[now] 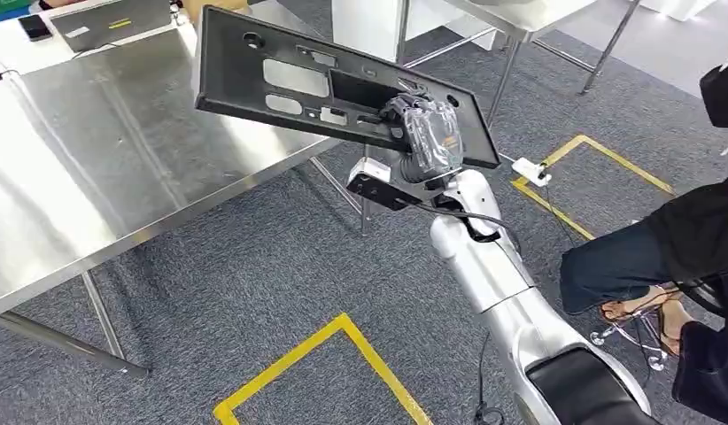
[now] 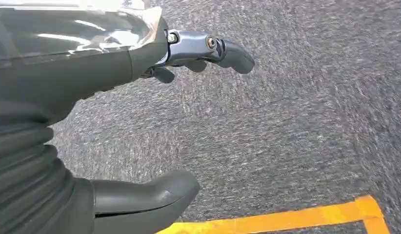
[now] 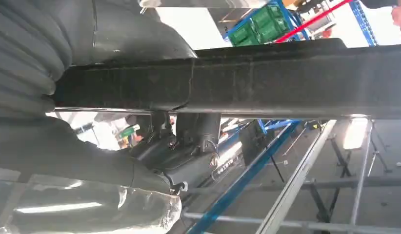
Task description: Take the parts from the cabinet and place them on the table.
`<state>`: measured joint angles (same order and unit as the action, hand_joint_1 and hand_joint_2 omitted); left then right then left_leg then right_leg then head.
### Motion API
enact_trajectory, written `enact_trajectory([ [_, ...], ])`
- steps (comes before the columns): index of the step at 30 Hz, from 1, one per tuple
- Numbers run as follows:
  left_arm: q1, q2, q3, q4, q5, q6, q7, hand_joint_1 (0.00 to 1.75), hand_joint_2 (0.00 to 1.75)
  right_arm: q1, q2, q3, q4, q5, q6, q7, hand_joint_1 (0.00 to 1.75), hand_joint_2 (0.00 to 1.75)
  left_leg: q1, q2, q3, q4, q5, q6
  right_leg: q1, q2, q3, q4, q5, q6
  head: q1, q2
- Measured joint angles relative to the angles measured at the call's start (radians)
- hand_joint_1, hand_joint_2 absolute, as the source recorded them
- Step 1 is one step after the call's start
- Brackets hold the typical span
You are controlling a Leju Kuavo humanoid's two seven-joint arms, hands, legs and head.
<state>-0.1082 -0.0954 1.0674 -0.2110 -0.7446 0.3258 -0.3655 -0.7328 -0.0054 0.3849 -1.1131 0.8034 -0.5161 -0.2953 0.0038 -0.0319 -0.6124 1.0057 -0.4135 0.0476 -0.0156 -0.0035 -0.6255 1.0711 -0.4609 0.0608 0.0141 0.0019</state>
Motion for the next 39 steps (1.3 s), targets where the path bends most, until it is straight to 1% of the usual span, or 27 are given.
enact_trajectory([
  [1, 0.000, 0.001, 0.000, 0.000, 0.000, 0.000, 0.000, 0.00, 1.75, 0.000, -0.003, -0.005, 0.000, -0.004, 0.000, -0.002, 1.75, 1.75, -0.003, -0.003, -0.004, 0.004, -0.004, -0.006, -0.004, 0.004, 0.020, -0.056, 0.015, -0.002, 0.000, 0.000],
  [2, 0.000, 0.002, 0.000, 0.000, 0.000, 0.000, 0.000, 0.00, 1.75, 0.001, -0.003, -0.006, 0.000, -0.005, 0.000, -0.003, 1.75, 1.75, -0.007, -0.006, -0.007, 0.008, -0.007, -0.011, 0.002, 0.004, 0.031, -0.059, 0.020, -0.012, -0.002, 0.000],
  [3, 0.001, 0.003, 0.000, 0.000, 0.000, 0.000, 0.000, 0.00, 1.75, 0.002, -0.002, -0.006, 0.000, -0.005, 0.000, -0.004, 1.75, 1.75, -0.009, -0.005, -0.009, 0.012, -0.011, -0.005, -0.005, 0.003, 0.030, -0.060, 0.023, -0.017, -0.002, 0.000],
  [4, 0.003, 0.003, 0.000, 0.000, 0.000, 0.000, 0.000, 0.00, 1.75, 0.004, -0.003, -0.008, 0.000, -0.005, 0.000, -0.005, 1.75, 1.75, -0.006, -0.005, -0.008, 0.011, -0.007, 0.001, -0.001, 0.003, 0.029, -0.060, 0.023, -0.017, -0.002, 0.000],
  [5, 0.004, 0.004, 0.000, 0.000, 0.000, 0.000, 0.000, 0.00, 1.75, 0.003, -0.005, -0.010, 0.000, -0.005, 0.000, -0.005, 1.75, 1.75, -0.005, -0.006, -0.008, 0.010, -0.007, 0.000, 0.001, 0.004, 0.029, -0.060, 0.023, -0.017, -0.002, 0.000],
  [6, 0.005, 0.003, 0.001, 0.000, 0.000, 0.000, 0.000, 0.00, 1.75, 0.002, -0.005, -0.010, 0.000, -0.006, 0.000, -0.005, 1.75, 1.75, -0.003, -0.005, -0.006, 0.009, -0.007, 0.000, 0.003, 0.004, 0.029, -0.060, 0.024, -0.021, -0.002, 0.000],
  [9, 0.004, 0.003, 0.002, 0.000, 0.000, 0.000, 0.000, 0.00, 1.75, 0.003, -0.006, -0.010, 0.000, -0.005, 0.000, -0.005, 1.75, 1.75, -0.001, -0.004, -0.003, 0.004, -0.006, -0.002, 0.006, 0.005, 0.029, -0.060, 0.023, -0.023, -0.002, 0.000],
  [14, 0.005, 0.003, 0.006, 0.000, 0.000, 0.000, 0.000, 0.00, 1.75, 0.003, -0.007, -0.010, 0.000, -0.006, 0.000, -0.006, 1.75, 1.75, 0.000, -0.004, -0.002, 0.000, -0.003, -0.009, 0.007, 0.005, 0.028, -0.060, 0.023, -0.024, -0.002, 0.000],
  [15, 0.005, 0.003, 0.007, 0.000, 0.000, 0.000, 0.000, 0.00, 1.75, 0.003, -0.007, -0.011, 0.000, -0.006, 0.000, -0.006, 1.75, 1.75, 0.000, -0.004, -0.002, 0.000, -0.003, -0.014, 0.007, 0.005, 0.028, -0.060, 0.023, -0.025, -0.002, 0.000],
  [16, 0.005, 0.003, 0.008, 0.000, 0.000, 0.002, 0.002, 0.00, 1.75, 0.003, -0.008, -0.011, 0.000, -0.006, 0.000, -0.006, 1.75, 1.75, 0.000, -0.004, -0.002, -0.001, -0.004, -0.021, 0.007, 0.005, 0.028, -0.059, 0.023, -0.025, -0.002, 0.000],
  [17, 0.005, 0.003, 0.008, 0.000, -0.003, 0.007, 0.010, 0.00, 1.75, 0.003, -0.008, -0.011, 0.000, -0.008, 0.000, -0.008, 1.75, 1.75, 0.000, -0.004, -0.002, -0.001, -0.004, -0.023, 0.007, 0.005, 0.028, -0.059, 0.022, -0.026, -0.002, 0.000],
  [19, 0.005, 0.002, 0.008, 0.000, -0.008, 0.012, 0.018, 0.00, 1.75, 0.003, -0.009, -0.013, 0.000, -0.013, 0.000, -0.010, 1.75, 1.75, 0.000, -0.003, -0.002, -0.001, -0.004, -0.023, 0.007, 0.005, 0.028, -0.059, 0.023, -0.030, -0.002, 0.000],
  [29, 0.005, 0.003, 0.009, 0.000, -0.018, 0.013, 0.034, 0.00, 1.75, 0.003, -0.015, -0.026, 0.000, -0.026, -0.009, -0.028, 1.75, 1.75, -0.009, -0.003, -0.002, 0.001, -0.004, -0.023, 0.003, 0.005, 0.027, -0.059, 0.023, -0.030, -0.002, 0.000],
  [30, 0.005, 0.003, 0.009, 0.000, -0.018, 0.011, 0.034, 0.00, 1.75, 0.003, -0.016, -0.027, 0.000, -0.028, -0.010, -0.028, 1.75, 1.75, -0.011, -0.003, -0.004, 0.003, -0.005, -0.021, -0.001, 0.005, 0.028, -0.061, 0.024, -0.028, -0.002, 0.000],
  [31, 0.004, 0.004, 0.009, 0.000, -0.018, 0.011, 0.034, 0.00, 1.75, 0.003, -0.016, -0.027, 0.000, -0.029, -0.011, -0.029, 1.75, 1.75, -0.012, -0.003, -0.006, 0.010, -0.008, -0.011, -0.009, 0.004, 0.029, -0.062, 0.025, -0.025, -0.002, 0.000],
  [33, 0.005, 0.006, 0.009, 0.000, -0.018, 0.010, 0.034, 0.00, 1.75, 0.005, -0.017, -0.027, 0.000, -0.030, -0.014, -0.029, 1.75, 1.75, -0.012, -0.003, -0.009, 0.011, -0.012, -0.005, -0.007, 0.005, 0.030, -0.065, 0.025, -0.024, -0.002, 0.000],
  [34, 0.004, 0.006, 0.009, 0.000, -0.019, 0.010, 0.034, 0.00, 1.75, 0.005, -0.017, -0.027, 0.000, -0.030, -0.015, -0.029, 1.75, 1.75, -0.013, -0.003, -0.007, 0.007, -0.011, -0.001, -0.007, 0.005, 0.032, -0.070, 0.027, -0.022, -0.002, 0.000],
  [35, 0.004, 0.006, 0.009, 0.000, -0.019, 0.010, 0.035, 0.00, 1.75, 0.005, -0.016, -0.027, -0.001, -0.030, -0.015, -0.030, 1.75, 1.75, -0.009, -0.003, 0.005, -0.011, -0.004, 0.006, 0.001, 0.005, 0.036, -0.075, 0.028, -0.018, -0.002, 0.000],
  [36, 0.003, 0.003, 0.009, 0.000, -0.018, 0.010, 0.037, 0.00, 1.75, 0.007, -0.019, -0.028, -0.002, -0.030, -0.015, -0.030, 1.75, 1.75, 0.000, 0.001, 0.021, -0.030, 0.005, 0.005, 0.000, 0.003, 0.029, -0.059, 0.022, -0.018, 0.000, 0.000],
  [37, 0.004, 0.002, 0.009, 0.000, -0.018, 0.009, 0.038, 0.00, 1.75, 0.005, -0.020, -0.029, -0.002, -0.031, -0.016, -0.030, 1.75, 1.75, 0.001, 0.001, 0.027, -0.036, 0.007, 0.010, 0.000, 0.005, 0.011, -0.023, 0.002, -0.023, -0.001, 0.000],
  [38, 0.003, 0.002, 0.009, 0.000, -0.018, 0.009, 0.039, 0.00, 1.75, 0.004, -0.020, -0.028, -0.002, -0.031, -0.016, -0.030, 1.75, 1.75, 0.001, 0.002, 0.027, -0.036, 0.007, 0.010, 0.000, 0.004, -0.013, 0.022, -0.018, -0.028, 0.000, 0.000],
  [39, 0.003, 0.002, 0.009, 0.000, -0.018, 0.009, 0.039, 0.00, 1.75, 0.004, -0.020, -0.028, -0.002, -0.031, -0.016, -0.030, 1.75, 1.75, 0.001, 0.002, 0.027, -0.036, 0.007, 0.010, 0.000, 0.004, -0.025, 0.046, -0.028, -0.029, 0.000, 0.000],
])
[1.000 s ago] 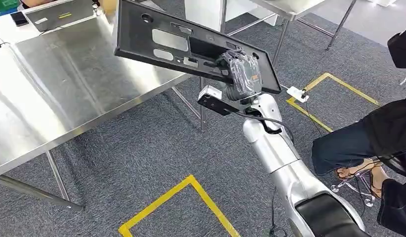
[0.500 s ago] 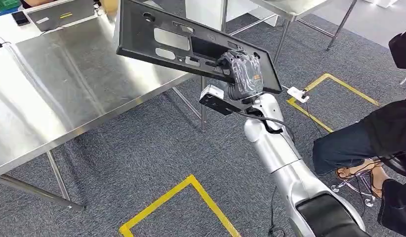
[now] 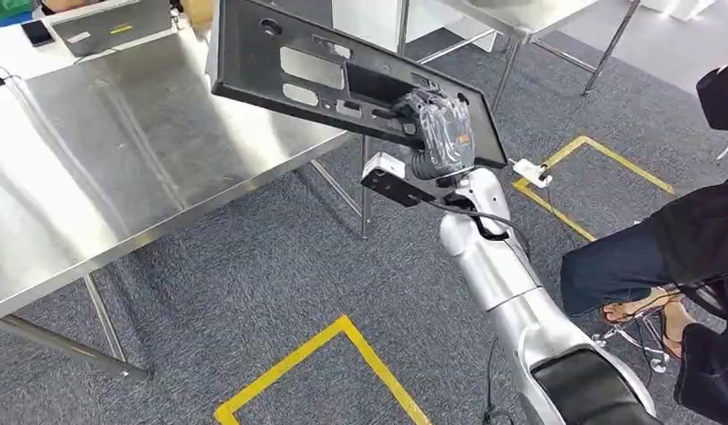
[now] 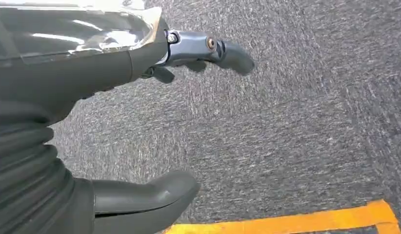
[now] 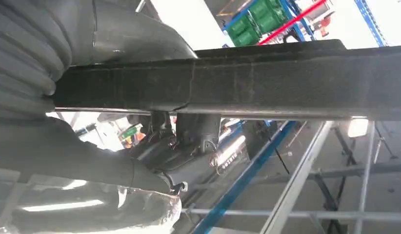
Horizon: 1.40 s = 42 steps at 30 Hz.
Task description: Take the parts from the cabinet and place them on the table.
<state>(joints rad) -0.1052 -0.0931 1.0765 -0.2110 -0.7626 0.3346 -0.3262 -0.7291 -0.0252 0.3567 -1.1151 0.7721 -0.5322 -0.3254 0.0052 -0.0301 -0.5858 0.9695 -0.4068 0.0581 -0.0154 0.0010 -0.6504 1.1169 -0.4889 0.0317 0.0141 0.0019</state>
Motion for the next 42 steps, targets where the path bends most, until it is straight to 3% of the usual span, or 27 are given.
enact_trajectory([
  [2, 0.000, -0.001, 0.000, 0.000, 0.000, 0.000, 0.000, 0.00, 1.75, 0.007, -0.003, 0.000, 0.000, 0.000, 0.000, 0.000, 1.75, 1.75, 0.000, 0.000, -0.001, 0.001, -0.002, 0.000, -0.004, 0.000, -0.087, 0.162, -0.055, -0.001, -0.001, 0.000],
  [3, 0.001, -0.001, 0.000, 0.000, 0.000, 0.000, 0.000, 0.00, 1.75, 0.012, -0.004, 0.000, 0.000, 0.000, 0.000, 0.000, 1.75, 1.75, 0.002, -0.001, 0.000, 0.001, -0.003, -0.002, -0.007, 0.000, -0.108, 0.197, -0.058, 0.007, 0.000, 0.000],
  [4, 0.002, -0.002, 0.000, 0.000, 0.000, 0.000, 0.001, 0.00, 1.75, 0.016, -0.005, 0.000, 0.000, 0.000, 0.000, 0.000, 1.75, 1.75, 0.005, -0.003, 0.001, 0.003, -0.006, -0.006, -0.012, 0.000, -0.102, 0.173, -0.041, 0.018, -0.001, 0.000],
  [5, 0.002, -0.003, 0.001, 0.000, 0.000, 0.000, 0.001, 0.00, 1.75, 0.016, -0.005, 0.000, 0.000, 0.000, 0.000, 0.000, 1.75, 1.75, 0.009, -0.004, 0.002, 0.006, -0.009, -0.011, -0.017, -0.001, -0.071, 0.107, -0.009, 0.034, 0.000, 0.000],
  [7, 0.002, -0.003, 0.002, 0.000, 0.000, 0.000, 0.001, 0.00, 1.75, 0.015, -0.006, 0.000, -0.001, 0.000, 0.000, 0.000, 1.75, 1.75, 0.017, -0.007, 0.000, 0.028, -0.027, -0.033, -0.031, -0.001, 0.030, -0.092, 0.066, 0.064, 0.001, 0.000],
  [8, 0.002, 0.003, 0.003, -0.001, 0.000, 0.000, 0.001, 0.00, 1.75, 0.015, -0.008, 0.000, -0.001, -0.001, 0.000, 0.000, 1.75, 1.75, 0.011, -0.009, -0.006, 0.036, -0.037, -0.044, -0.023, 0.004, 0.039, -0.092, 0.058, 0.056, 0.001, 0.000],
  [9, 0.001, 0.002, 0.004, -0.001, 0.000, 0.000, 0.001, 0.00, 1.75, 0.016, -0.005, 0.001, -0.002, -0.001, 0.000, 0.000, 1.75, 1.75, 0.010, -0.007, -0.006, 0.044, -0.042, -0.048, -0.024, 0.007, 0.037, -0.099, 0.058, 0.036, -0.004, 0.000],
  [10, 0.001, 0.000, 0.004, -0.001, 0.000, 0.000, 0.001, 0.00, 1.75, 0.019, -0.005, 0.002, -0.002, 0.000, 0.000, 0.000, 1.75, 1.75, 0.012, -0.008, -0.005, 0.040, -0.042, -0.049, -0.023, 0.007, 0.037, -0.096, 0.055, 0.026, -0.005, 0.000],
  [13, 0.004, 0.000, 0.005, -0.001, 0.000, 0.001, 0.001, 0.00, 1.75, 0.018, -0.005, 0.001, -0.003, -0.001, 0.000, 0.002, 1.75, 1.75, 0.021, 0.001, -0.005, 0.048, -0.052, -0.059, -0.022, 0.006, 0.044, -0.096, 0.053, 0.002, -0.005, 0.000],
  [15, 0.002, 0.000, 0.005, -0.001, 0.000, 0.001, 0.001, 0.00, 1.75, 0.016, -0.005, 0.001, -0.004, -0.001, 0.000, 0.002, 1.75, 1.75, 0.021, 0.018, -0.058, 0.154, -0.106, -0.063, -0.019, 0.005, 0.051, -0.096, 0.044, -0.010, -0.006, 0.000],
  [17, 0.003, 0.000, 0.005, -0.001, -0.002, 0.001, 0.000, 0.00, 1.75, 0.018, -0.006, 0.001, -0.004, -0.001, 0.000, 0.002, 1.75, 1.75, 0.021, 0.022, -0.155, 0.319, -0.166, -0.063, -0.012, 0.003, 0.057, -0.096, 0.037, -0.021, -0.006, 0.000],
  [18, 0.003, -0.001, 0.005, -0.001, -0.002, 0.001, 0.000, 0.00, 1.75, 0.019, -0.006, 0.001, -0.004, -0.001, 0.000, 0.002, 1.75, 1.75, 0.021, 0.022, -0.188, 0.360, -0.168, -0.061, -0.008, 0.002, 0.061, -0.096, 0.033, -0.025, -0.006, 0.000],
  [19, 0.004, -0.001, 0.005, -0.001, -0.002, 0.001, 0.001, 0.00, 1.75, 0.021, -0.006, 0.001, -0.004, -0.001, 0.000, 0.002, 1.75, 1.75, 0.021, 0.022, -0.196, 0.359, -0.151, -0.057, -0.006, 0.002, 0.065, -0.096, 0.029, -0.026, -0.006, 0.000],
  [20, 0.004, -0.001, 0.005, -0.001, -0.004, 0.002, 0.002, 0.00, 1.75, 0.021, -0.006, 0.001, -0.004, -0.001, -0.001, 0.002, 1.75, 1.75, 0.019, 0.022, -0.180, 0.302, -0.098, -0.049, -0.002, 0.002, 0.074, -0.096, 0.023, -0.026, -0.006, 0.000],
  [22, 0.003, 0.000, 0.005, -0.001, -0.010, 0.002, 0.004, 0.00, 1.75, 0.021, -0.007, 0.001, -0.004, 0.000, -0.002, 0.003, 1.75, 1.75, 0.010, 0.023, -0.105, 0.132, 0.003, -0.026, 0.001, 0.002, 0.093, -0.097, 0.010, -0.024, -0.006, 0.000],
  [23, 0.003, 0.002, 0.005, -0.002, -0.012, 0.002, 0.006, 0.00, 1.75, 0.021, -0.007, 0.000, -0.005, 0.000, -0.002, 0.003, 1.75, 1.75, 0.002, 0.029, -0.075, 0.073, 0.015, -0.011, 0.000, 0.002, 0.098, -0.098, 0.003, -0.021, -0.005, 0.000],
  [24, 0.000, 0.001, 0.004, -0.002, -0.014, 0.002, 0.008, 0.00, 1.75, 0.020, -0.009, 0.000, -0.005, 0.000, -0.003, 0.003, 1.75, 1.75, -0.002, 0.033, -0.066, 0.060, 0.001, -0.011, 0.012, 0.003, 0.098, -0.098, -0.001, -0.014, -0.005, 0.000],
  [25, -0.003, 0.002, 0.004, -0.003, -0.016, 0.002, 0.008, 0.00, 1.75, 0.021, -0.010, -0.001, -0.005, 0.000, -0.003, 0.004, 1.75, 1.75, -0.006, 0.032, -0.067, 0.060, -0.003, -0.012, 0.003, 0.002, 0.099, -0.103, -0.003, -0.008, -0.005, 0.000],
  [27, -0.002, 0.002, 0.004, -0.003, -0.016, 0.003, 0.010, 0.00, 1.75, 0.026, -0.012, -0.001, -0.006, 0.000, -0.003, 0.005, 1.75, 1.75, -0.013, 0.030, -0.057, 0.045, -0.009, -0.004, 0.007, 0.000, 0.113, -0.093, 0.008, 0.008, -0.005, 0.000],
  [29, -0.001, 0.000, 0.004, -0.003, -0.016, 0.003, 0.011, 0.00, 1.75, 0.028, -0.016, -0.003, -0.011, 0.000, -0.003, 0.005, 1.75, 1.75, -0.007, 0.025, -0.020, 0.025, -0.006, 0.001, 0.004, 0.000, 0.096, -0.058, -0.012, 0.008, -0.002, 0.000],
  [30, -0.002, 0.000, 0.004, -0.003, -0.016, 0.003, 0.011, 0.00, 1.75, 0.025, -0.017, -0.003, -0.011, 0.000, -0.003, 0.005, 1.75, 1.75, -0.006, 0.025, -0.016, 0.025, -0.009, 0.005, 0.003, 0.000, 0.066, -0.001, -0.033, 0.002, -0.004, 0.000],
  [33, -0.003, -0.001, 0.004, -0.003, -0.016, 0.003, 0.011, 0.00, 1.75, 0.035, -0.022, -0.003, -0.012, 0.000, -0.003, 0.005, 1.75, 1.75, -0.005, 0.019, -0.006, 0.026, -0.023, 0.008, 0.002, 0.000, -0.075, 0.197, -0.087, 0.012, -0.003, 0.000],
  [35, -0.001, -0.003, 0.004, -0.003, -0.016, 0.003, 0.011, 0.00, 1.75, 0.042, -0.024, -0.003, -0.012, 0.000, -0.003, 0.005, 1.75, 1.75, -0.005, 0.013, 0.008, 0.026, -0.034, 0.003, 0.002, 0.000, -0.091, 0.163, -0.053, 0.023, -0.002, 0.000],
  [38, 0.000, -0.006, 0.004, -0.003, -0.014, 0.002, 0.010, 0.00, 1.75, 0.041, -0.028, -0.005, -0.012, 0.000, -0.003, 0.005, 1.75, 1.75, -0.005, 0.009, 0.033, 0.026, -0.056, -0.009, -0.001, 0.000, -0.001, -0.092, 0.095, 0.056, -0.002, 0.000],
  [39, -0.001, -0.006, 0.004, -0.003, -0.014, 0.002, 0.010, 0.00, 1.75, 0.041, -0.028, -0.005, -0.012, 0.000, -0.003, 0.005, 1.75, 1.75, -0.011, 0.008, 0.039, 0.034, -0.064, -0.015, 0.003, -0.001, -0.003, -0.117, 0.092, 0.040, -0.003, 0.000],
  [40, -0.001, -0.006, 0.004, -0.003, -0.015, 0.002, 0.008, 0.00, 1.75, 0.039, -0.028, -0.003, -0.012, 0.000, -0.003, 0.005, 1.75, 1.75, -0.012, 0.008, 0.034, 0.029, -0.070, -0.021, 0.005, -0.002, 0.013, -0.115, 0.081, 0.009, -0.003, 0.000],
  [42, 0.000, -0.006, 0.004, -0.003, -0.015, 0.001, 0.008, 0.00, 1.75, 0.040, -0.029, -0.004, -0.014, 0.000, -0.003, 0.005, 1.75, 1.75, -0.012, 0.008, 0.038, 0.039, -0.070, -0.028, 0.001, -0.001, 0.013, -0.115, 0.095, -0.005, -0.006, 0.000],
])
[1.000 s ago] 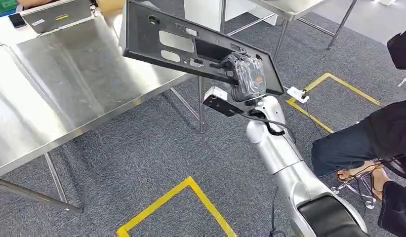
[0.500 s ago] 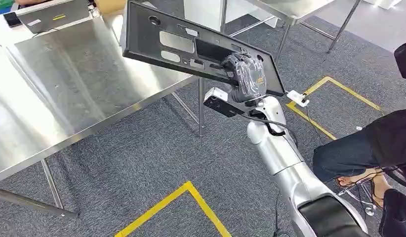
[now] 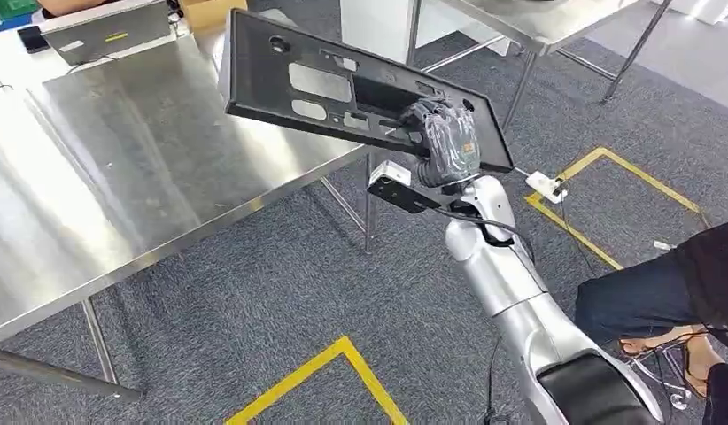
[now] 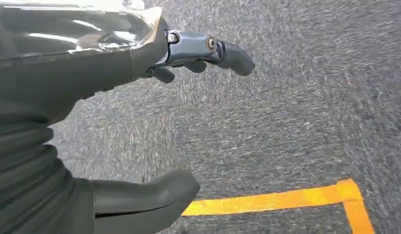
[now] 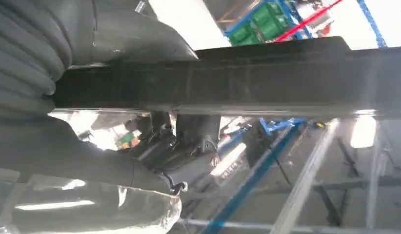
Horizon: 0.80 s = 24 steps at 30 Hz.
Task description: Take the parts from the cabinet and place them on the table.
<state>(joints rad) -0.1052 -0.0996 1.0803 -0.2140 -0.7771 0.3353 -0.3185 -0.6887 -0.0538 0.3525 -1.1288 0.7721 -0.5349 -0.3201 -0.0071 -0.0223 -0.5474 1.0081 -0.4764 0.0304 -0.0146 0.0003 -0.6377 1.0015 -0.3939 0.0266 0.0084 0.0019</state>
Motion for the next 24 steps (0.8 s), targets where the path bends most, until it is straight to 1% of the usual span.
enact_trajectory([
  [1, 0.000, 0.001, 0.000, 0.000, 0.000, 0.000, 0.000, 0.00, 1.75, 0.001, -0.002, 0.000, -0.001, 0.000, 0.000, 0.000, 1.75, 1.75, 0.002, 0.000, 0.000, 0.007, -0.002, -0.004, -0.007, 0.002, 0.011, -0.001, -0.003, -0.005, -0.001, 0.000],
  [2, 0.000, 0.003, 0.000, 0.000, 0.000, 0.000, 0.000, 0.00, 1.75, -0.001, -0.002, -0.001, -0.002, 0.000, 0.000, 0.001, 1.75, 1.75, 0.004, 0.004, -0.019, 0.037, -0.005, -0.008, -0.009, 0.001, 0.020, -0.006, -0.006, -0.009, 0.001, 0.000],
  [3, -0.001, 0.000, 0.000, 0.000, 0.000, 0.000, -0.002, 0.00, 1.75, -0.005, 0.000, 0.000, -0.002, 0.000, 0.000, 0.001, 1.75, 1.75, 0.006, 0.008, -0.052, 0.097, -0.017, -0.015, -0.009, 0.000, 0.028, -0.006, -0.012, -0.017, -0.005, 0.000],
  [4, -0.001, 0.000, 0.000, 0.000, -0.001, 0.000, -0.002, 0.00, 1.75, -0.005, 0.001, 0.001, -0.002, 0.000, 0.000, 0.000, 1.75, 1.75, 0.010, 0.008, -0.091, 0.161, -0.040, -0.021, -0.009, 0.000, 0.033, -0.006, -0.016, -0.023, -0.004, 0.000],
  [5, -0.001, 0.001, 0.000, 0.000, -0.001, 0.000, -0.002, 0.00, 1.75, -0.004, 0.002, 0.001, -0.002, 0.000, 0.000, 0.000, 1.75, 1.75, 0.013, 0.009, -0.144, 0.240, -0.081, -0.027, -0.007, 0.000, 0.037, -0.006, -0.022, -0.029, -0.004, 0.000],
  [6, 0.000, 0.000, 0.000, 0.000, -0.001, 0.000, -0.002, 0.00, 1.75, -0.001, 0.002, 0.001, -0.002, 0.000, 0.000, 0.000, 1.75, 1.75, 0.014, 0.009, -0.183, 0.286, -0.108, -0.031, -0.007, 0.000, 0.041, -0.006, -0.027, -0.029, -0.004, 0.000],
  [7, 0.002, 0.000, 0.000, 0.000, -0.001, 0.000, -0.002, 0.00, 1.75, 0.001, 0.002, 0.001, -0.002, 0.000, 0.000, 0.000, 1.75, 1.75, 0.017, 0.009, -0.206, 0.299, -0.109, -0.033, -0.007, 0.001, 0.047, -0.006, -0.033, -0.027, -0.004, 0.000],
  [8, 0.003, 0.000, 0.000, 0.000, 0.000, 0.000, -0.002, 0.00, 1.75, 0.002, 0.002, 0.001, -0.002, 0.000, 0.000, 0.000, 1.75, 1.75, 0.018, 0.011, -0.206, 0.270, -0.078, -0.033, -0.007, 0.001, 0.055, -0.006, -0.040, -0.027, -0.004, 0.000],
  [9, 0.003, 0.000, 0.000, 0.000, 0.000, 0.000, -0.002, 0.00, 1.75, 0.003, 0.002, 0.001, -0.002, 0.000, 0.000, 0.000, 1.75, 1.75, 0.019, 0.014, -0.184, 0.204, -0.026, -0.031, -0.007, 0.001, 0.065, -0.006, -0.047, -0.024, -0.004, 0.000],
  [11, 0.002, 0.002, 0.000, 0.000, 0.000, 0.000, -0.002, 0.00, 1.75, 0.002, 0.002, 0.001, -0.003, 0.000, 0.000, 0.000, 1.75, 1.75, 0.019, 0.019, -0.114, 0.034, 0.086, -0.024, -0.007, 0.001, 0.085, -0.006, -0.061, -0.018, -0.004, 0.000],
  [12, 0.001, 0.002, 0.000, 0.000, -0.001, 0.000, -0.002, 0.00, 1.75, 0.001, 0.002, 0.001, -0.003, 0.000, 0.000, 0.000, 1.75, 1.75, 0.017, 0.021, -0.098, -0.001, 0.085, -0.018, -0.006, 0.001, 0.090, -0.007, -0.066, -0.012, -0.003, 0.000],
  [13, 0.000, 0.002, 0.000, 0.000, -0.002, 0.000, -0.002, 0.00, 1.75, -0.003, 0.002, 0.001, -0.004, 0.000, 0.000, 0.000, 1.75, 1.75, 0.009, 0.022, -0.101, -0.003, 0.052, -0.012, -0.002, 0.001, 0.087, -0.008, -0.068, -0.008, -0.003, 0.000],
  [14, 0.000, 0.002, 0.000, 0.000, -0.005, 0.000, -0.003, 0.00, 1.75, -0.004, 0.002, 0.001, -0.004, 0.000, 0.000, 0.000, 1.75, 1.75, 0.005, 0.019, -0.090, -0.003, 0.062, -0.001, -0.003, 0.001, 0.086, -0.011, -0.073, 0.001, -0.003, 0.000],
  [15, 0.001, 0.002, 0.000, 0.000, -0.005, 0.000, -0.003, 0.00, 1.75, 0.000, 0.002, 0.001, -0.004, 0.000, -0.001, 0.000, 1.75, 1.75, 0.004, 0.020, -0.091, -0.007, 0.064, 0.009, 0.003, 0.001, 0.094, 0.007, -0.068, 0.012, -0.003, 0.000],
  [16, 0.001, 0.002, 0.000, 0.000, -0.005, 0.001, -0.002, 0.00, 1.75, 0.001, 0.002, 0.000, -0.005, 0.000, -0.002, 0.000, 1.75, 1.75, 0.001, 0.019, -0.079, -0.007, 0.066, 0.017, 0.004, 0.000, 0.101, 0.004, -0.070, 0.015, -0.003, 0.000],
  [17, 0.000, 0.002, 0.000, 0.000, -0.005, 0.001, -0.002, 0.00, 1.75, 0.002, 0.002, 0.000, -0.007, 0.001, -0.003, 0.001, 1.75, 1.75, 0.007, 0.019, -0.063, -0.015, 0.069, 0.022, 0.003, 0.000, 0.084, 0.014, -0.082, 0.021, -0.003, 0.000],
  [18, -0.001, 0.000, 0.000, 0.000, -0.006, 0.001, -0.002, 0.00, 1.75, -0.001, 0.001, -0.001, -0.007, 0.002, -0.004, 0.002, 1.75, 1.75, 0.005, 0.017, -0.056, -0.016, 0.066, 0.026, -0.001, 0.000, 0.076, 0.050, -0.088, 0.022, -0.002, 0.000],
  [19, -0.002, 0.001, 0.000, 0.000, -0.007, 0.001, 0.000, 0.00, 1.75, -0.004, 0.002, -0.002, -0.008, 0.002, -0.008, 0.002, 1.75, 1.75, 0.005, 0.017, -0.053, -0.016, 0.062, 0.032, -0.001, 0.000, 0.040, 0.112, -0.103, 0.015, -0.002, 0.000],
  [20, -0.005, 0.002, 0.000, 0.000, -0.007, 0.001, 0.002, 0.00, 1.75, -0.004, 0.001, -0.002, -0.010, 0.003, -0.009, 0.002, 1.75, 1.75, 0.005, 0.017, -0.049, -0.016, 0.058, 0.035, -0.001, 0.000, -0.014, 0.194, -0.127, 0.009, -0.002, 0.000],
  [21, -0.006, 0.002, 0.000, 0.000, -0.008, 0.001, 0.002, 0.00, 1.75, 0.000, 0.000, -0.002, -0.010, 0.006, -0.009, 0.003, 1.75, 1.75, 0.004, 0.016, -0.047, -0.016, 0.052, 0.038, 0.000, 0.001, -0.060, 0.259, -0.150, 0.007, -0.001, 0.000],
  [22, -0.006, 0.002, 0.000, 0.000, -0.008, 0.001, 0.003, 0.00, 1.75, 0.005, -0.002, -0.002, -0.010, 0.010, -0.009, 0.003, 1.75, 1.75, 0.002, 0.014, -0.041, -0.016, 0.046, 0.039, 0.002, 0.001, -0.097, 0.302, -0.164, 0.007, -0.001, 0.000],
  [23, -0.004, 0.001, 0.000, 0.000, -0.008, 0.001, 0.004, 0.00, 1.75, 0.009, -0.002, -0.003, -0.010, 0.012, -0.009, 0.006, 1.75, 1.75, 0.001, 0.012, -0.035, -0.016, 0.041, 0.039, 0.002, 0.001, -0.109, 0.298, -0.154, 0.015, -0.001, 0.000],
  [24, -0.003, -0.001, 0.000, 0.000, -0.006, 0.001, 0.005, 0.00, 1.75, 0.011, -0.003, -0.004, -0.010, 0.014, -0.009, 0.010, 1.75, 1.75, 0.000, 0.009, -0.026, -0.015, 0.034, 0.037, 0.002, 0.001, -0.097, 0.245, -0.121, 0.026, -0.001, 0.000],
])
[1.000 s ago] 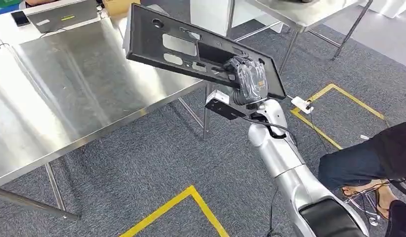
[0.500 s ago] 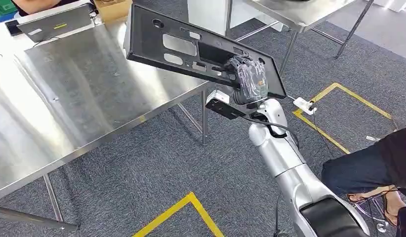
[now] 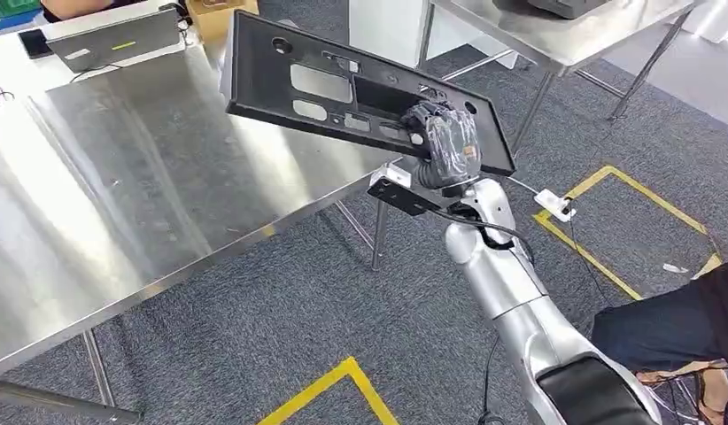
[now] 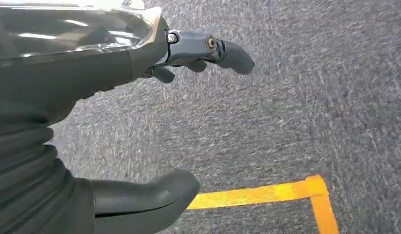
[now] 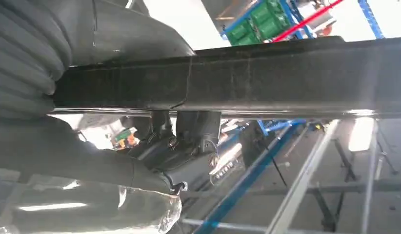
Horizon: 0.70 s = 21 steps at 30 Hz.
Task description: Take the parts from the cabinet and place them on the table.
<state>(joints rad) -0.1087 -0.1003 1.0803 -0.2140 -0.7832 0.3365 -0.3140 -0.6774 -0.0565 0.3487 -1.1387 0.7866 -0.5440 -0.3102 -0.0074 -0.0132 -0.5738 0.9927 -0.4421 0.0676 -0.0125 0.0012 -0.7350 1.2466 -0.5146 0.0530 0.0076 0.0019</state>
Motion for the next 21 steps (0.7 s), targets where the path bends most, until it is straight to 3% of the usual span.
enact_trajectory([
  [1, 0.001, -0.001, 0.000, 0.000, 0.000, 0.000, 0.000, 0.00, 1.75, -0.001, -0.001, -0.001, 0.000, 0.001, 0.000, 0.003, 1.75, 1.75, -0.001, -0.002, 0.010, 0.000, -0.007, -0.002, 0.001, 0.000, 0.030, -0.085, 0.048, 0.009, 0.000, 0.000],
  [3, 0.001, -0.002, 0.000, 0.000, 0.002, 0.000, 0.000, 0.00, 1.75, -0.003, -0.002, -0.006, 0.000, 0.002, 0.003, 0.009, 1.75, 1.75, -0.002, -0.003, 0.024, 0.000, -0.022, -0.008, 0.003, -0.001, 0.089, -0.253, 0.139, 0.007, 0.001, 0.000],
  [4, 0.001, -0.002, 0.002, 0.000, 0.005, 0.000, 0.000, 0.00, 1.75, -0.006, -0.005, -0.008, 0.001, 0.003, 0.004, 0.013, 1.75, 1.75, -0.006, -0.005, 0.029, 0.002, -0.029, -0.015, 0.009, -0.002, 0.085, -0.257, 0.111, -0.018, -0.001, 0.000],
  [5, -0.001, -0.002, 0.002, 0.000, 0.005, 0.001, -0.002, 0.00, 1.75, -0.009, -0.006, -0.010, 0.002, 0.005, 0.009, 0.015, 1.75, 1.75, -0.006, -0.005, 0.026, 0.000, -0.035, -0.022, 0.013, 0.000, 0.099, -0.255, 0.108, -0.029, -0.001, 0.000],
  [7, 0.003, -0.001, 0.002, 0.000, 0.008, 0.001, -0.003, 0.00, 1.75, -0.009, -0.008, -0.018, 0.004, 0.009, 0.010, 0.019, 1.75, 1.75, -0.007, -0.006, 0.032, 0.014, -0.031, -0.028, 0.009, -0.001, 0.108, -0.260, 0.119, -0.043, 0.001, 0.000],
  [8, 0.003, 0.003, 0.003, -0.001, 0.008, 0.001, -0.003, 0.00, 1.75, -0.008, -0.011, -0.021, 0.004, 0.010, 0.011, 0.019, 1.75, 1.75, -0.005, -0.005, 0.033, 0.017, -0.039, -0.034, -0.005, 0.001, 0.124, -0.265, 0.117, -0.047, -0.002, 0.000],
  [9, 0.003, 0.001, 0.003, 0.000, 0.008, 0.001, -0.003, 0.00, 1.75, -0.011, -0.012, -0.022, 0.005, 0.011, 0.011, 0.020, 1.75, 1.75, -0.002, -0.001, 0.017, 0.049, -0.047, -0.040, -0.004, 0.000, 0.135, -0.270, 0.114, -0.050, 0.003, 0.000],
  [11, 0.002, 0.001, 0.004, 0.000, 0.007, 0.001, -0.003, 0.00, 1.75, -0.017, -0.012, -0.022, 0.005, 0.014, 0.011, 0.020, 1.75, 1.75, 0.007, 0.001, -0.060, 0.182, -0.083, -0.052, -0.004, 0.000, 0.146, -0.270, 0.105, -0.062, 0.002, 0.000],
  [13, 0.004, 0.001, 0.006, 0.000, 0.008, 0.001, -0.003, 0.00, 1.75, -0.015, -0.013, -0.022, 0.010, 0.020, 0.011, 0.021, 1.75, 1.75, 0.015, 0.002, -0.150, 0.302, -0.148, -0.064, -0.003, 0.000, 0.158, -0.270, 0.091, -0.064, 0.001, 0.000],
  [14, 0.005, 0.001, 0.007, 0.000, 0.008, 0.001, -0.003, 0.00, 1.75, -0.011, -0.013, -0.022, 0.012, 0.021, 0.011, 0.021, 1.75, 1.75, 0.018, 0.004, -0.171, 0.308, -0.145, -0.067, -0.003, 0.001, 0.166, -0.270, 0.084, -0.062, 0.002, 0.000],
  [15, 0.006, 0.002, 0.008, 0.000, 0.009, 0.001, -0.003, 0.00, 1.75, -0.008, -0.014, -0.022, 0.014, 0.021, 0.011, 0.021, 1.75, 1.75, 0.021, 0.006, -0.170, 0.275, -0.113, -0.069, -0.004, 0.002, 0.175, -0.270, 0.076, -0.060, 0.001, 0.000],
  [17, 0.006, 0.003, 0.010, 0.000, 0.009, 0.001, -0.003, 0.00, 1.75, -0.007, -0.014, -0.022, 0.016, 0.021, 0.011, 0.023, 1.75, 1.75, 0.025, 0.009, -0.116, 0.114, 0.004, -0.065, -0.004, 0.002, 0.198, -0.270, 0.059, -0.053, 0.001, 0.000],
  [18, 0.006, 0.004, 0.011, 0.000, 0.009, 0.001, -0.003, 0.00, 1.75, -0.008, -0.014, -0.022, 0.016, 0.020, 0.011, 0.023, 1.75, 1.75, 0.025, 0.011, -0.087, 0.030, 0.068, -0.058, -0.004, 0.002, 0.205, -0.272, 0.051, -0.049, 0.002, 0.000],
  [20, 0.004, 0.006, 0.011, -0.001, 0.009, 0.001, -0.004, 0.00, 1.75, -0.011, -0.015, -0.023, 0.018, 0.020, 0.012, 0.023, 1.75, 1.75, 0.017, 0.011, -0.076, 0.004, 0.039, -0.047, 0.002, 0.004, 0.206, -0.274, 0.042, -0.035, 0.003, 0.000],
  [21, 0.005, 0.005, 0.011, -0.001, 0.009, 0.001, -0.003, 0.00, 1.75, -0.009, -0.015, -0.023, 0.018, 0.021, 0.012, 0.023, 1.75, 1.75, 0.014, 0.011, -0.069, 0.000, 0.046, -0.039, 0.003, 0.004, 0.212, -0.269, 0.042, -0.026, 0.002, 0.000],
])
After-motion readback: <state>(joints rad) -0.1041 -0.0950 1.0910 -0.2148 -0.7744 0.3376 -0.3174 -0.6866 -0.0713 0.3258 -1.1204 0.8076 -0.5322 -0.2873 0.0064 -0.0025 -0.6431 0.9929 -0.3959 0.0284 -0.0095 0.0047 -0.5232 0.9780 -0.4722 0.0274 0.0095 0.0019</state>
